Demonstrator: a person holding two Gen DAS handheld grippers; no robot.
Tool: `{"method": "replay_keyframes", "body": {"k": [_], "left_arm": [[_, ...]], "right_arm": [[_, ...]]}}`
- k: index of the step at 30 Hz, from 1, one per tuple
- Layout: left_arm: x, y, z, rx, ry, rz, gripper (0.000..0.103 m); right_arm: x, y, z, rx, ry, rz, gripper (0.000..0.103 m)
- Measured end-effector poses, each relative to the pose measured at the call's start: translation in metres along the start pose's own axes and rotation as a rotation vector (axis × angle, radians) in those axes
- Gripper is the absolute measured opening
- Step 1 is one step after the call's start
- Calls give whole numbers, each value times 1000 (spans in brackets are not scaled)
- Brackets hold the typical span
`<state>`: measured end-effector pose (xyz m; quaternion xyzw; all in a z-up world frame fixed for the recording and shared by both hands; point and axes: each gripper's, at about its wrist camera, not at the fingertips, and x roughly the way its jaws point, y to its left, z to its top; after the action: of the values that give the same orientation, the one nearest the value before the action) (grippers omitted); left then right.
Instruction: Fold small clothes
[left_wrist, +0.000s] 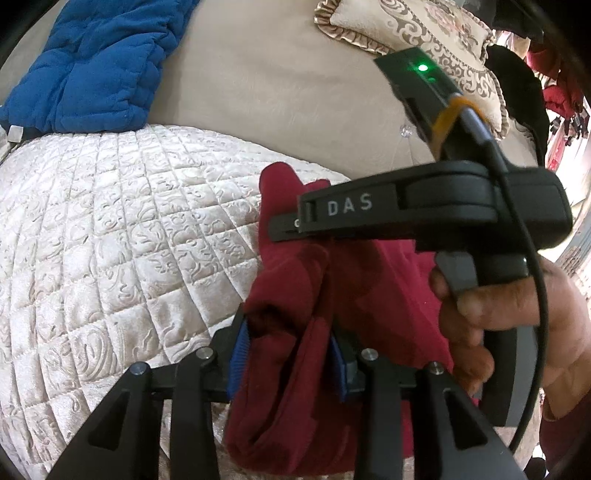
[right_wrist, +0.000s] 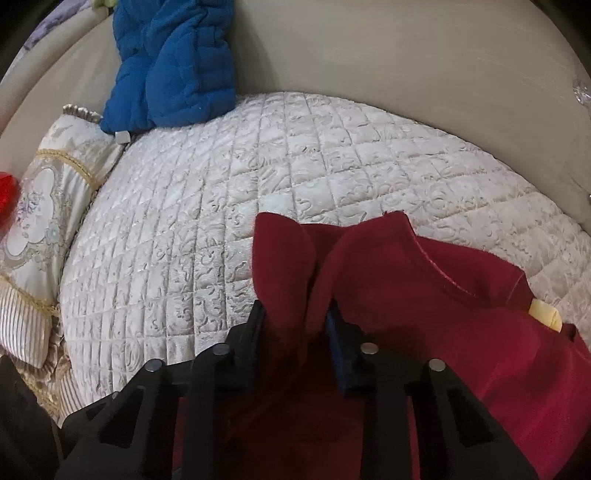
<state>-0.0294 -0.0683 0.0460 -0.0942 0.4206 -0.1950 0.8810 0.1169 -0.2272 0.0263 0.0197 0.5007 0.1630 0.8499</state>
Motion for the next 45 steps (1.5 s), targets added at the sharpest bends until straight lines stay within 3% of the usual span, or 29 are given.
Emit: {"method": "replay_keyframes", "body": {"k": [4, 11, 16, 32, 45], "left_arm": [[4, -1, 0, 0, 7, 9, 44], [21, -7, 2, 8, 35, 27, 72], [30, -8, 4, -6, 48, 12, 73], [32, -4, 7, -6, 45, 13, 68], [22, -18, 7, 4, 35, -8, 34]], "right_arm": [[0, -1, -2, 17, -11, 20, 6], [-2, -7, -4, 47, -9, 62, 5], [-2, -11, -6, 57, -17, 89, 5], [-2, -11, -10, 63, -33, 80, 5], [-28, -10, -16, 64, -91, 85, 0]]}}
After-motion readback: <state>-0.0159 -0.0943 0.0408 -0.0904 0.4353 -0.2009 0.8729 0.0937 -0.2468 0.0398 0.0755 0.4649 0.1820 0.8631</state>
